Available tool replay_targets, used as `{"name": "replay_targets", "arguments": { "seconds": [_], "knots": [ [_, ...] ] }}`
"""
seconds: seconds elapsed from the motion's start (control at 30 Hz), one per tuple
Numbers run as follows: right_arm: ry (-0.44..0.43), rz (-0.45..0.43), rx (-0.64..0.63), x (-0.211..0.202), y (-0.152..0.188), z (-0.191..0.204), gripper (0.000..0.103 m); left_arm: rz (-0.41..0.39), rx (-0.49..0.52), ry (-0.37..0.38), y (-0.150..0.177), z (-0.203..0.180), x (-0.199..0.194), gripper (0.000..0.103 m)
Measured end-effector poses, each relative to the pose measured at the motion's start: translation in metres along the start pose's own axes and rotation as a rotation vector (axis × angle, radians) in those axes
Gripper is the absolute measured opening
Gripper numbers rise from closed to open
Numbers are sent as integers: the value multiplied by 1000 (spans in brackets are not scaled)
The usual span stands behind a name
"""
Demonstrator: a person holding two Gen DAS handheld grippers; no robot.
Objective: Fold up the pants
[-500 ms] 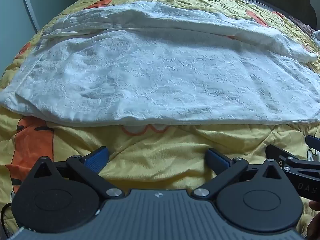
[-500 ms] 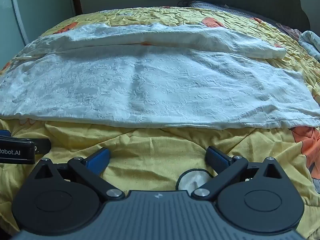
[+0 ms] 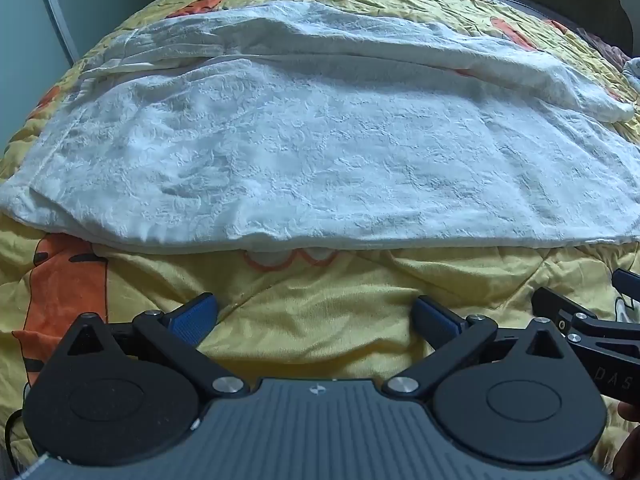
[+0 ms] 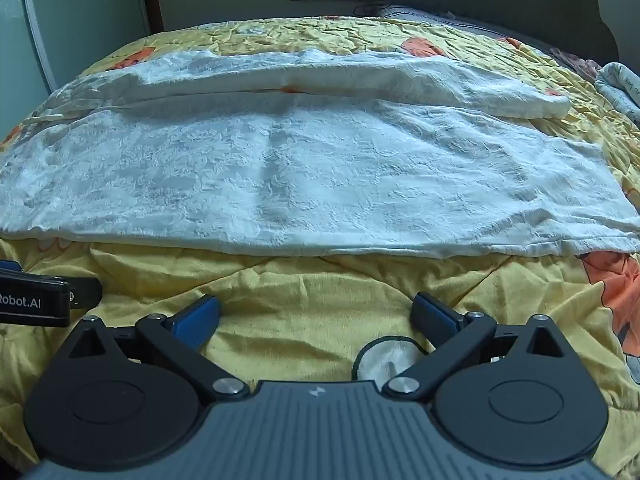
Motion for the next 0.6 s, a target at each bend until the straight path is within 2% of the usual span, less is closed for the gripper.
{"name": "replay_targets", "arguments": {
  "seconds": [0.6],
  "knots": [
    [0,-11,0,-2,3,0,103,-4,1,-1,-3,0,-2,103]
  ]
}}
Point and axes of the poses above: each gripper's, at about its wrist camera, not at the fingertips, and x roughly the way its jaws point, z to its left, y to its underside, the point moved 4 cm from there along x, roughly the way its jaws point, and after that the axes turned 4 degrees about x, right-handed, at the moved point
